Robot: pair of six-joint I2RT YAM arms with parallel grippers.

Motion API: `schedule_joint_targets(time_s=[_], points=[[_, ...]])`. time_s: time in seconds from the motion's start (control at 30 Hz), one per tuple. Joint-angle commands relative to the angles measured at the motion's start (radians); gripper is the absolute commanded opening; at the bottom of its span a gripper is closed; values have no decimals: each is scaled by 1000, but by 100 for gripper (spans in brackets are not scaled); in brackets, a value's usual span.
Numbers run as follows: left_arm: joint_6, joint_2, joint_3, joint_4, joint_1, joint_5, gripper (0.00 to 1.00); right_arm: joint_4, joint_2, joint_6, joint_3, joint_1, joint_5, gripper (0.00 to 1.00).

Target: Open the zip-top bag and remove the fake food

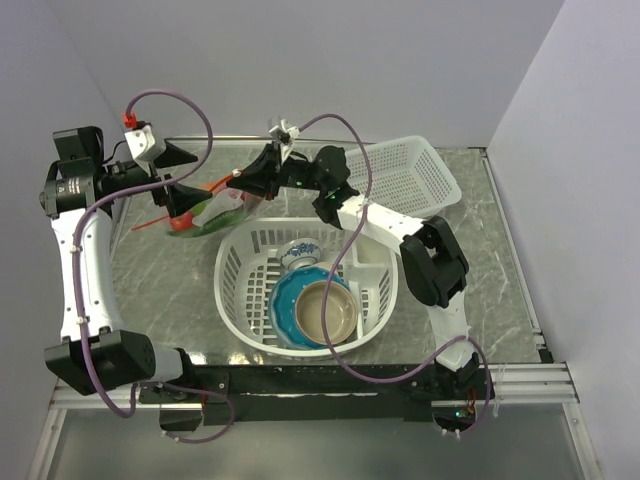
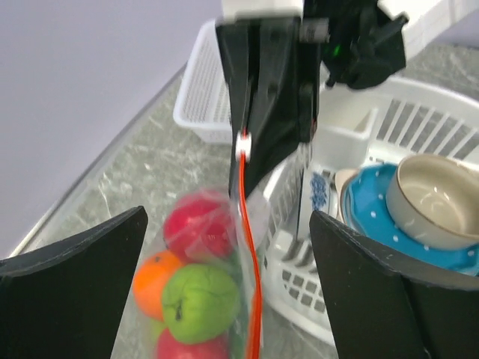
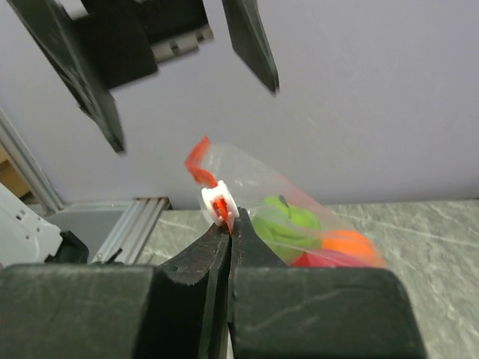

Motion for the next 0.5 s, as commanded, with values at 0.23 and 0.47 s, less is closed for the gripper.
schedule_joint_targets(time_s=[0.23, 0.47], points=[[-755, 35, -59, 644, -38, 276, 98, -249, -30, -212, 147, 89, -13, 0], [-738, -36, -200, 725, -49, 224, 93, -271, -26, -218, 165, 89, -15, 0]])
